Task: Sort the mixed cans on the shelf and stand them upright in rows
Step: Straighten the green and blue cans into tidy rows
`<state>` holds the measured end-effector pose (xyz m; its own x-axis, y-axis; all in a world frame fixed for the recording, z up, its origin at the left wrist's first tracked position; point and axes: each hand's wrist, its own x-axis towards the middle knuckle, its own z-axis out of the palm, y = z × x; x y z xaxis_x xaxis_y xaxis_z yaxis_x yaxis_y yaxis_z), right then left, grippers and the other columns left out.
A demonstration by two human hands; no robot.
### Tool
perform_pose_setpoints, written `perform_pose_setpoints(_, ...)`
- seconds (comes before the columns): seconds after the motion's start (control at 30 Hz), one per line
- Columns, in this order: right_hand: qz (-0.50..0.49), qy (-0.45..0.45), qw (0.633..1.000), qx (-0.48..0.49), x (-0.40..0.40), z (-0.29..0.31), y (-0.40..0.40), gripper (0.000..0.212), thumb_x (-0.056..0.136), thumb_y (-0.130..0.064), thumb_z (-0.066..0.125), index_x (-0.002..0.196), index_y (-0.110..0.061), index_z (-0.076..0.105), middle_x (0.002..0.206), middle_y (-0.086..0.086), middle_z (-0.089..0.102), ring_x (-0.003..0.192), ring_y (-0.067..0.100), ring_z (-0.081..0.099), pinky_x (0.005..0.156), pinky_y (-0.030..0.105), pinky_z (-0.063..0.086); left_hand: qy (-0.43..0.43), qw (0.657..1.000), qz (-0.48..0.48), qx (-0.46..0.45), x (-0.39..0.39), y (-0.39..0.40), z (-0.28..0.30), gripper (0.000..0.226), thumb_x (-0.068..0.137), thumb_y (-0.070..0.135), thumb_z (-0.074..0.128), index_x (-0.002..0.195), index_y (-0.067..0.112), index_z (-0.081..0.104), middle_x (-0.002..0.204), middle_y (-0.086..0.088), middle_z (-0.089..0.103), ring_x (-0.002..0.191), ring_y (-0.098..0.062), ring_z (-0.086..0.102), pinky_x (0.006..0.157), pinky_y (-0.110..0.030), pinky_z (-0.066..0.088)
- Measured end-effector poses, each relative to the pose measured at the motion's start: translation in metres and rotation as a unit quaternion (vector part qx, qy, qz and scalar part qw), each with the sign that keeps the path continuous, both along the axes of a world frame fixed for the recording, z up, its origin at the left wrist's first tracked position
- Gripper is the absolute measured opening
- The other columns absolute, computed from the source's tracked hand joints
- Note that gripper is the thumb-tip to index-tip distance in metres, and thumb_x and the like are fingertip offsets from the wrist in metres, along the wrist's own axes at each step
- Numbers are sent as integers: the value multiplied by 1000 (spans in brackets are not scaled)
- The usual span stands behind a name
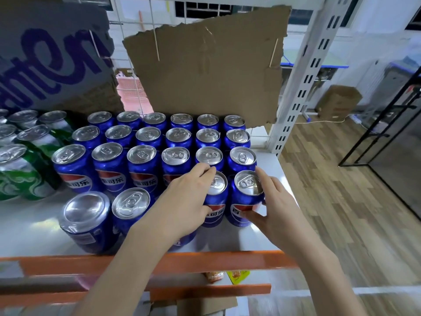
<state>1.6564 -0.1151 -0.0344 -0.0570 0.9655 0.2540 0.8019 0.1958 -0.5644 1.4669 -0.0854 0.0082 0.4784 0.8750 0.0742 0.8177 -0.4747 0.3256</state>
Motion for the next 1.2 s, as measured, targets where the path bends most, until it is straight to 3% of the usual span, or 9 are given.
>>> perform_pose_setpoints(0.17,-27,-18,999,6,-4,0,-3,89,75,-22,78,146,-15,24,131,2,47,114,14,46,87,2,21,-10,1000,-22,-4,-2,4,-2,77,87,22,61,149,20,15,146,14,18,122,-13,42,92,-22,34)
perform_pose_setpoints(0.27,-49,-42,997,48,-9,1,-8,91,68,-16,83,142,-6,32,130,11,49,116,20,43,94,1,14,-16,999,-44,-23,-7,5,1,80,87,33,61,149,20,13,149,11,18,132,-11,31,100,-20,28)
perform_pose_setpoints(0.4,-113,-69,979,152,-33,11,-16,77,67,-12,82,133,2,44,126,17,53,114,21,40,96,17,25,-54,997,-45,-26,-37,1,15,76,87,44,58,148,25,17,150,12,24,135,-4,21,102,-13,17)
perform_pose_setpoints(0.53,-101,-42,974,198,-68,16,-21,50,77,-20,67,122,-2,56,114,11,58,105,21,48,93,21,34,-87,996,-6,11,-86,-5,19,66,85,46,59,143,29,33,142,14,37,129,-3,31,97,-11,21)
perform_pose_setpoints(0.6,-85,-36,978,187,-87,12,-24,44,79,-24,63,119,-5,59,111,7,60,102,19,51,92,18,35,-77,997,13,14,-109,-11,17,71,79,59,58,140,27,40,136,15,42,126,-3,35,98,-15,23)
perform_pose_setpoints(0.73,-70,-33,983,166,-115,7,-30,44,85,-32,52,120,-8,59,112,3,59,102,17,48,95,9,27,-19,999,19,45,-140,-15,6,95,56,83,38,131,26,52,125,12,53,119,-12,46,99,-32,35)
perform_pose_setpoints(0.87,-56,-47,987,140,-135,7,-35,47,83,-37,55,123,-12,56,116,0,56,104,19,48,92,18,33,2,1000,9,21,-152,-16,-4,99,51,84,35,135,32,45,127,14,53,122,-11,45,96,-31,31)
perform_pose_setpoints(1.0,-93,-89,987,100,-146,1,-33,66,71,-37,72,129,-15,51,123,4,50,110,23,42,93,24,32,62,994,12,87,-151,-12,-10,95,56,84,35,122,21,60,100,9,69,90,-18,65,69,-35,48)
perform_pose_setpoints(1.2,-143,-92,981,88,-162,-7,-29,77,54,-16,88,123,-9,55,123,15,51,109,36,44,88,32,33,53,990,-17,126,-155,-4,-15,79,49,82,55,101,24,66,77,12,67,69,-17,59,62,-28,33)
